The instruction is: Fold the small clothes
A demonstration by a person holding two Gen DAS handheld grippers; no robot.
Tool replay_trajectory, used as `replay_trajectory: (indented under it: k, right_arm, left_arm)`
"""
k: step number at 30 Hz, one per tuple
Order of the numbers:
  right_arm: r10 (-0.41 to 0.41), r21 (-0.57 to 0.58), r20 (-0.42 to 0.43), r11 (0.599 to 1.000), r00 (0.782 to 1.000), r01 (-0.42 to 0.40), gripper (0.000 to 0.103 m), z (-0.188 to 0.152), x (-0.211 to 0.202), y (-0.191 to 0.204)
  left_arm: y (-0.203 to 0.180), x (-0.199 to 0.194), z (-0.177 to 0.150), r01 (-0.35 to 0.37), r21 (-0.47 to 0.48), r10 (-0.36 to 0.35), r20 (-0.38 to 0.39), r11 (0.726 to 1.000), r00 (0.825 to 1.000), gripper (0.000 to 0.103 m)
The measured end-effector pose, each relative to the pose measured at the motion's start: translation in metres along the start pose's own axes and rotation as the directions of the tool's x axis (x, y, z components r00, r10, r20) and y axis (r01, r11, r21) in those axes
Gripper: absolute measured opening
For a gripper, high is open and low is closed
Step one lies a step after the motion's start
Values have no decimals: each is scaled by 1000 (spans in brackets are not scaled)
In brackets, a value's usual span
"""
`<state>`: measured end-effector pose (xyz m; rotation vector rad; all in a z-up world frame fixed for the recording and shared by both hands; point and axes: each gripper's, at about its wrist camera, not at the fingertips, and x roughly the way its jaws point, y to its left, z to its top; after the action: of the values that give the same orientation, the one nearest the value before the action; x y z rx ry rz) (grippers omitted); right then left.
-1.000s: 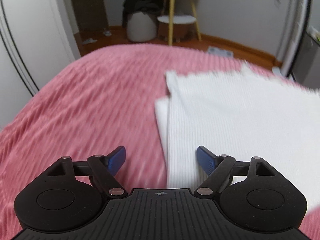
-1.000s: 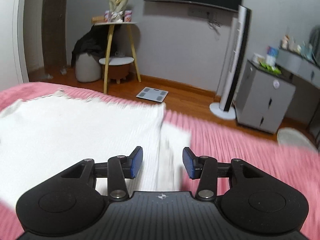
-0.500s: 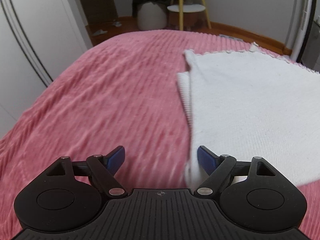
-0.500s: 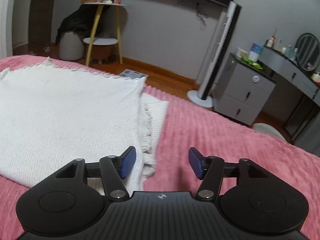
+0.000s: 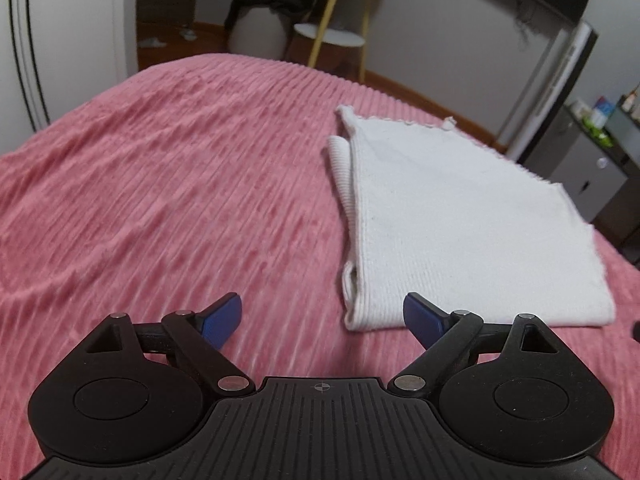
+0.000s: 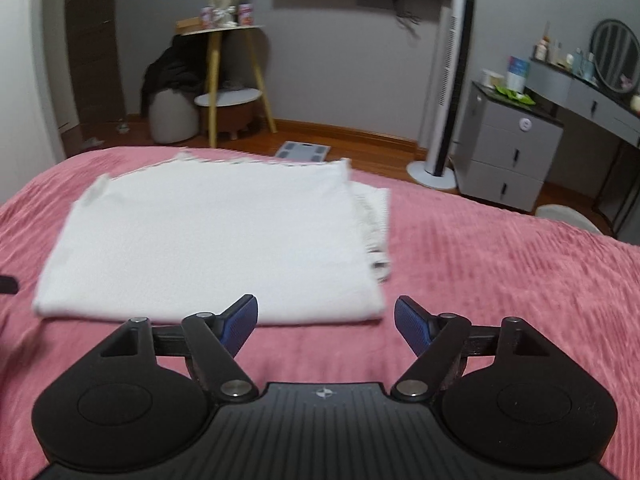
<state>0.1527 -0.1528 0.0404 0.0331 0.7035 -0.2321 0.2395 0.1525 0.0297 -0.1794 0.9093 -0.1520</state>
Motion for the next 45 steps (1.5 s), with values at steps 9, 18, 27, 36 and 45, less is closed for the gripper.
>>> replay_trajectory:
  k: [9, 18, 27, 36, 45]
  right_arm:
    - [161, 29, 3, 987, 987, -161, 26, 8, 12, 70]
    - [211, 18, 46, 977, 976, -212, 26, -27, 51, 72]
    - [238, 105, 41, 965, 970, -241, 27, -17, 112, 31]
    - [209, 96, 138, 970, 968, -223, 19, -20, 111, 19]
    - [159, 126, 172, 975, 972, -182, 19, -19, 107, 14]
  left_arm:
    - [13, 15, 5, 39, -62, -40, -24, 997, 999, 83]
    - [-12, 68, 23, 86, -71, -88, -24, 994, 996, 81]
    - [-25, 107, 41, 89, -144, -97, -45, 986, 994, 64]
    - [-41, 107, 49, 73, -135, -80, -50, 988, 996, 25]
    - [-88, 70, 83, 67, -29, -68, -28, 997, 997, 18]
